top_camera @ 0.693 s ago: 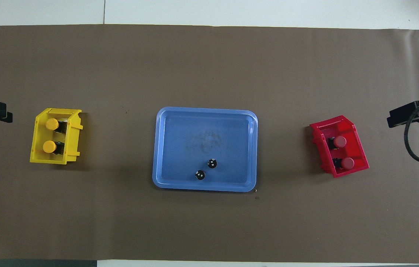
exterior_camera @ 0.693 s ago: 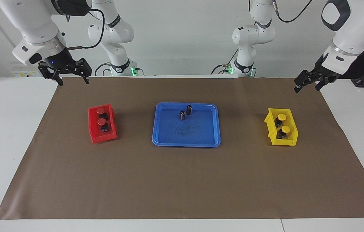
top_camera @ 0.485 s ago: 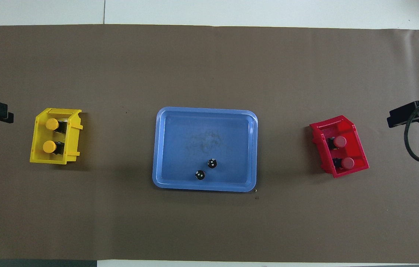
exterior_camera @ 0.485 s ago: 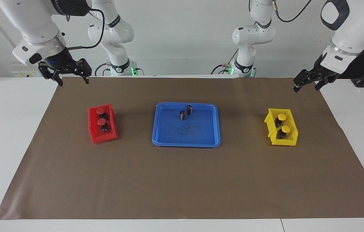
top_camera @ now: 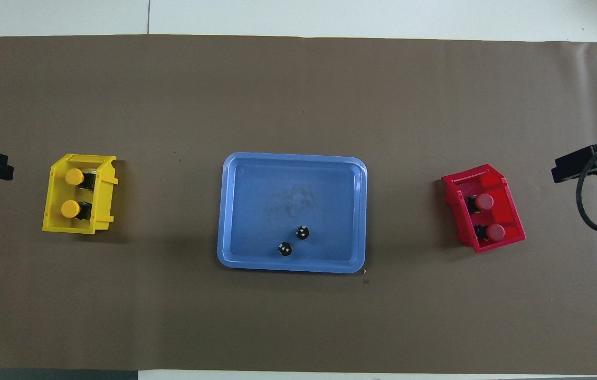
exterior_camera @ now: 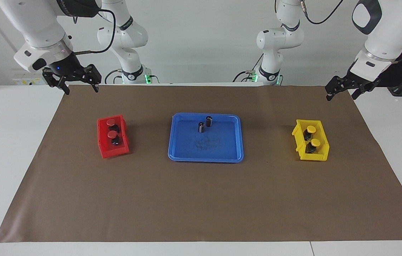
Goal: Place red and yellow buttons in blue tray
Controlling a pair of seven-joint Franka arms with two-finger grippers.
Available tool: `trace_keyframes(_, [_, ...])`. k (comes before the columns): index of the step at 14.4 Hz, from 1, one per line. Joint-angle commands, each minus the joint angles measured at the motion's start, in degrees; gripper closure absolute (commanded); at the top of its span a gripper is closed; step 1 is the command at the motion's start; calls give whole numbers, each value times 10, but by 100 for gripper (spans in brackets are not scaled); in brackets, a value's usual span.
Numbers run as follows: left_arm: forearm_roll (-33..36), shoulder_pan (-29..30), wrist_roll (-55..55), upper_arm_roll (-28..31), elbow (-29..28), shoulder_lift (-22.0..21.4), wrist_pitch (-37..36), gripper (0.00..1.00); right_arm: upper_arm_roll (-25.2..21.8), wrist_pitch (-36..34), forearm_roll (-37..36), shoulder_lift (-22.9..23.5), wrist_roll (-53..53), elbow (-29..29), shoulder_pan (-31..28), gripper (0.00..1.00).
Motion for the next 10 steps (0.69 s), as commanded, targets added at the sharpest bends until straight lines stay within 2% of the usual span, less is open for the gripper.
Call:
trace_keyframes(1, [11, -6, 6, 2, -26, -20, 1, 1, 4, 2, 4, -13, 1, -17, -5, 0])
trace_keyframes(3, [12, -7, 6, 2, -28, -20, 12, 1, 3, 37, 4, -16, 0, -47, -12, 0])
trace_keyframes(6, [11, -2, 6, 2, -41, -24, 30, 1, 4, 113, 5, -20, -8, -126, -19, 0])
trace_keyframes(7, [11, -2, 5, 2, -43, -25, 31, 1, 4, 151, 6, -20, -16, -160, -19, 3])
trace_keyframes(10, [11, -2, 5, 2, -46, -25, 42, 1, 4, 225, 7, -14, -48, -225, -19, 22])
